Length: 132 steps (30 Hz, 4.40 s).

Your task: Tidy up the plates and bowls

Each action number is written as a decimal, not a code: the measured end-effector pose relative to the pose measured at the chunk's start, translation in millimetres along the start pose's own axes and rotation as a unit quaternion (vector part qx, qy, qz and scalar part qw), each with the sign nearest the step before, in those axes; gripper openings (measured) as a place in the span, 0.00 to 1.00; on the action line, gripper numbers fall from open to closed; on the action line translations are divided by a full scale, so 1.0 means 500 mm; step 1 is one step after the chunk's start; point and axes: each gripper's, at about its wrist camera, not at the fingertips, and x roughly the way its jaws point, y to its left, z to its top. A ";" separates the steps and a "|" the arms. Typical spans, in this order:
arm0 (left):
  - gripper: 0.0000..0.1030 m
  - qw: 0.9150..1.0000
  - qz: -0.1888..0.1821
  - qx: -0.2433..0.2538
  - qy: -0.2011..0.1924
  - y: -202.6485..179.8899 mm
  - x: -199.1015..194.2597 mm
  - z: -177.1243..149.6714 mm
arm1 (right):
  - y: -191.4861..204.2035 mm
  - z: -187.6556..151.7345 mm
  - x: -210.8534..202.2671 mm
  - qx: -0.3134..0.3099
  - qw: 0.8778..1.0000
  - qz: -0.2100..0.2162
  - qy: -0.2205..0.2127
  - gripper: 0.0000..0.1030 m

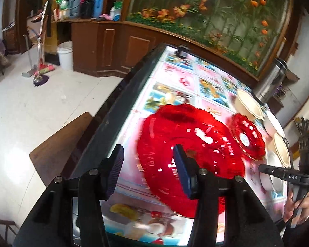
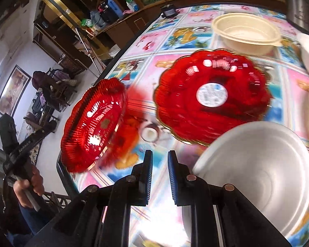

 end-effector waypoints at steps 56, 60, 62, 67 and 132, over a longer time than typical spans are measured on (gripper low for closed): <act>0.14 0.972 -0.014 0.177 0.152 -0.462 0.314 0.096 | -0.227 0.134 -0.055 0.105 0.991 -0.069 -0.039 0.10; 0.14 0.975 -0.018 0.170 0.142 -0.457 0.296 0.110 | -0.212 0.141 -0.074 0.103 0.991 -0.064 -0.053 0.10; 0.14 0.976 -0.019 0.167 0.136 -0.452 0.286 0.116 | -0.203 0.142 -0.083 0.100 0.991 -0.060 -0.058 0.10; 0.14 0.978 -0.023 0.166 0.122 -0.429 0.244 0.123 | -0.175 0.141 -0.101 0.094 0.992 -0.045 -0.067 0.10; 0.44 0.988 0.078 0.098 0.086 -0.076 0.128 0.028 | 0.216 0.067 0.131 -0.123 0.991 -0.052 0.020 0.36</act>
